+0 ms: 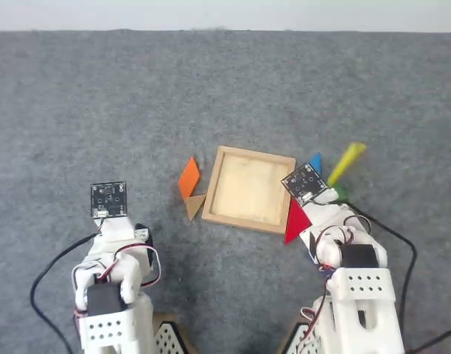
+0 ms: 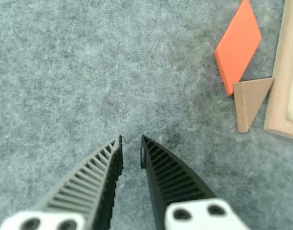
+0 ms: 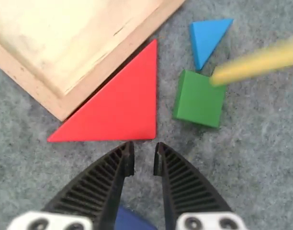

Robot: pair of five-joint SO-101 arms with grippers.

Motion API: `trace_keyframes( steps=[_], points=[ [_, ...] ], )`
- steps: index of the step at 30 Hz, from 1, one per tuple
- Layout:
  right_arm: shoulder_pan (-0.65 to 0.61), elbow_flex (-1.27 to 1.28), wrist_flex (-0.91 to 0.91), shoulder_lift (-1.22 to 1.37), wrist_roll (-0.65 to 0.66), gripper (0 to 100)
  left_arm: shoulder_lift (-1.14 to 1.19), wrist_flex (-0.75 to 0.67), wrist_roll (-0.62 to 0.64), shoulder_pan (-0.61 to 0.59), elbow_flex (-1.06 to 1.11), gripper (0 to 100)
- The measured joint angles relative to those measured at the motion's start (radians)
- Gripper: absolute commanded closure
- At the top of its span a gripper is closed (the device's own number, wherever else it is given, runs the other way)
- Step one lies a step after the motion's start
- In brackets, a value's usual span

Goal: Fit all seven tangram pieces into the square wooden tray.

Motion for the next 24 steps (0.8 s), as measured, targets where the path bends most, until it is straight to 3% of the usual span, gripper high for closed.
trace_keyframes(
  steps=[13,24],
  points=[
    [0.006,0.026,-0.041,0.000,-0.032,91.8,0.000,0.000,0.000,0.000,0.000,94],
    [0.107,0.009,0.080,0.000,-0.048,91.8,0.000,0.000,0.000,0.000,0.000,94]
  ],
)
